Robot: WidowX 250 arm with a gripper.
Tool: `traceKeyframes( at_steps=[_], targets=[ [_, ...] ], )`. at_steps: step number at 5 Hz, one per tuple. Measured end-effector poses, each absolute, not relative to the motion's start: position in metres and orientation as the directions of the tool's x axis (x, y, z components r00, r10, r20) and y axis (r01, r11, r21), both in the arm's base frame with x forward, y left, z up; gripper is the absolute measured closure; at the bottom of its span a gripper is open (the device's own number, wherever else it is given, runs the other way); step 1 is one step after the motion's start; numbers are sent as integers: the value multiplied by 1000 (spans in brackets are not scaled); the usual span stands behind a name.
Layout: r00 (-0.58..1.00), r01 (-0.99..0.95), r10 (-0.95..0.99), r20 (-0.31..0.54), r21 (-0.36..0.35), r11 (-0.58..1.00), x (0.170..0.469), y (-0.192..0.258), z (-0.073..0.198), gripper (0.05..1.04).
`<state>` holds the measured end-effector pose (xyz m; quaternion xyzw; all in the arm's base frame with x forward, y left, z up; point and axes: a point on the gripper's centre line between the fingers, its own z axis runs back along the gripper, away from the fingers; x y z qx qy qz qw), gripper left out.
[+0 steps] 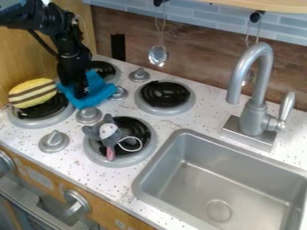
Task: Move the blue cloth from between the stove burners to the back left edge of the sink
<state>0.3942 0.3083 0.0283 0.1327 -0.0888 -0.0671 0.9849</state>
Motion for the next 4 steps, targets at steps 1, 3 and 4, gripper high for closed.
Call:
traceKeyframes(
  at_steps=[1,3,4],
  targets=[
    [975,130,-171,141,260,957,387,303,18,77],
    [939,242,-289,185,237,941,389,269,18,77],
    [906,311,-366,211,253,916,391,235,20,77]
  ],
)
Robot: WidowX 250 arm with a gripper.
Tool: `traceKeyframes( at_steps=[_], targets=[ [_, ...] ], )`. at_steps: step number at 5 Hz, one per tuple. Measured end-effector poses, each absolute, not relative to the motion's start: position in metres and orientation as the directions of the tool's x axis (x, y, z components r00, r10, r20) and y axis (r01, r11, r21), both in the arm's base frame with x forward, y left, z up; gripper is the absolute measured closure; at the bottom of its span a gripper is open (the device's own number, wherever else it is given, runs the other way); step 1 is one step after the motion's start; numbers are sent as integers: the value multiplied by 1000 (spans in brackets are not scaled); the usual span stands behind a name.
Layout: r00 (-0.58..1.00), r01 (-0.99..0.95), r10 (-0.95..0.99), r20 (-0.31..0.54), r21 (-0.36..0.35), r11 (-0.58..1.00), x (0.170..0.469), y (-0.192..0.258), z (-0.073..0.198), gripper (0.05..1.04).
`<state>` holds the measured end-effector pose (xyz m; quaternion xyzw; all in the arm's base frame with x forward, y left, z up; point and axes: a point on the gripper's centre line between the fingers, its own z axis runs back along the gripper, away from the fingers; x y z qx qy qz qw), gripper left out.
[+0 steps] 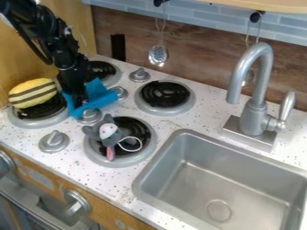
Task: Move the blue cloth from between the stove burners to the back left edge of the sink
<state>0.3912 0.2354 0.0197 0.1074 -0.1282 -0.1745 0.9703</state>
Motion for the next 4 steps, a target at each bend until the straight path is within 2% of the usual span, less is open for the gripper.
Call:
traceKeyframes(
  at_steps=[2,4],
  targets=[
    [864,368,-429,265,249,896,414,195,19,78],
    [868,331,-402,293,262,906,436,191,15,79]
  ],
)
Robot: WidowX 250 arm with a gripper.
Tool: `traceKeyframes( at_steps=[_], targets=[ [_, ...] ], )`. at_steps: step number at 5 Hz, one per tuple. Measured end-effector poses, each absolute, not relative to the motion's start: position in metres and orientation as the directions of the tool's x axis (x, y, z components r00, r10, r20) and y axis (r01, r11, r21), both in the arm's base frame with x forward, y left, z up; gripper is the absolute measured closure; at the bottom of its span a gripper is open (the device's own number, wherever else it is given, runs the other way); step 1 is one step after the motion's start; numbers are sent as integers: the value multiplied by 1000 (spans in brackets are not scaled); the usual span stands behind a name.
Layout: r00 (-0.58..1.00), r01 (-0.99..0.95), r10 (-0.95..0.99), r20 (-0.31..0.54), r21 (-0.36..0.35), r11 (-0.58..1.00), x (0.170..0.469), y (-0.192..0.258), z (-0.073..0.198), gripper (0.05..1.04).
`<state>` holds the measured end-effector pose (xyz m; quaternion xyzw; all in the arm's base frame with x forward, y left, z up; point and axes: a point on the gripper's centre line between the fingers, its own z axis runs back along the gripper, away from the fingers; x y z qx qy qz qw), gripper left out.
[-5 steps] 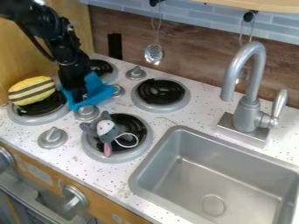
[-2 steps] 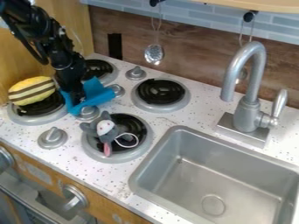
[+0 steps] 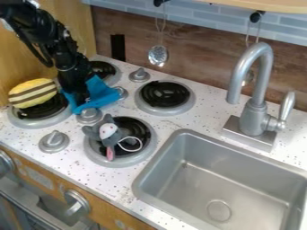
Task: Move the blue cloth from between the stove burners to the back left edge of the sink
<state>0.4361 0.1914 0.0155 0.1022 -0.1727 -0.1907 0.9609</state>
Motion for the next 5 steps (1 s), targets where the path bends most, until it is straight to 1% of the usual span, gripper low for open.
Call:
traceKeyframes(
  at_steps=[1,2,3,4,5],
  targets=[
    [867,315,-382,321,242,918,452,192,17,80],
    [852,338,-395,344,215,916,455,183,17,81],
    [829,386,-424,364,176,906,445,163,18,81],
    [801,437,-461,382,154,886,438,138,24,81],
    [759,530,-542,361,139,836,440,100,15,83]
  ],
)
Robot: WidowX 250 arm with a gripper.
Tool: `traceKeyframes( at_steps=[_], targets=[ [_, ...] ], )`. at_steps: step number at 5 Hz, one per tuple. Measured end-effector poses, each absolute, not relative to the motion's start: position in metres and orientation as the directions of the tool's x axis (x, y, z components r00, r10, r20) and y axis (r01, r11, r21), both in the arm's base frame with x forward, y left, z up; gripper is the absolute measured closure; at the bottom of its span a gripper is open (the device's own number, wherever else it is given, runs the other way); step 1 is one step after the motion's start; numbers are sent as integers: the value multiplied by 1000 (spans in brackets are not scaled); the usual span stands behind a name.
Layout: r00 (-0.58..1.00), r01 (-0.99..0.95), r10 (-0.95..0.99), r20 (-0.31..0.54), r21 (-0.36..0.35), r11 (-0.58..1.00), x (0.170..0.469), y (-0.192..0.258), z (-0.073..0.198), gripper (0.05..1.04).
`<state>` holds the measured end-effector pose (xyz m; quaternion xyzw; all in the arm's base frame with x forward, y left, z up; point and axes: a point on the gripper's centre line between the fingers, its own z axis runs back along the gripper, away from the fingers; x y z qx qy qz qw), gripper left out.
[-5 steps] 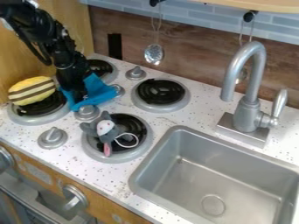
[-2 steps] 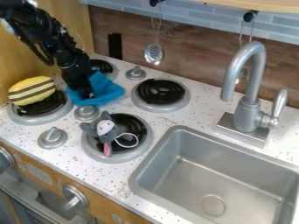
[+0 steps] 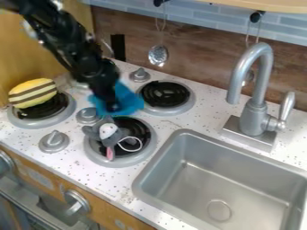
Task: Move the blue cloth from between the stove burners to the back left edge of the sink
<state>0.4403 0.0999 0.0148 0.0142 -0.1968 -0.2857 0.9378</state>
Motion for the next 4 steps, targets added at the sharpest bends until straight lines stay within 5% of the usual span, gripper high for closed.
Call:
traceKeyframes(
  at_steps=[4],
  targets=[
    [720,595,-553,419,37,803,464,39,16,83]
  ],
)
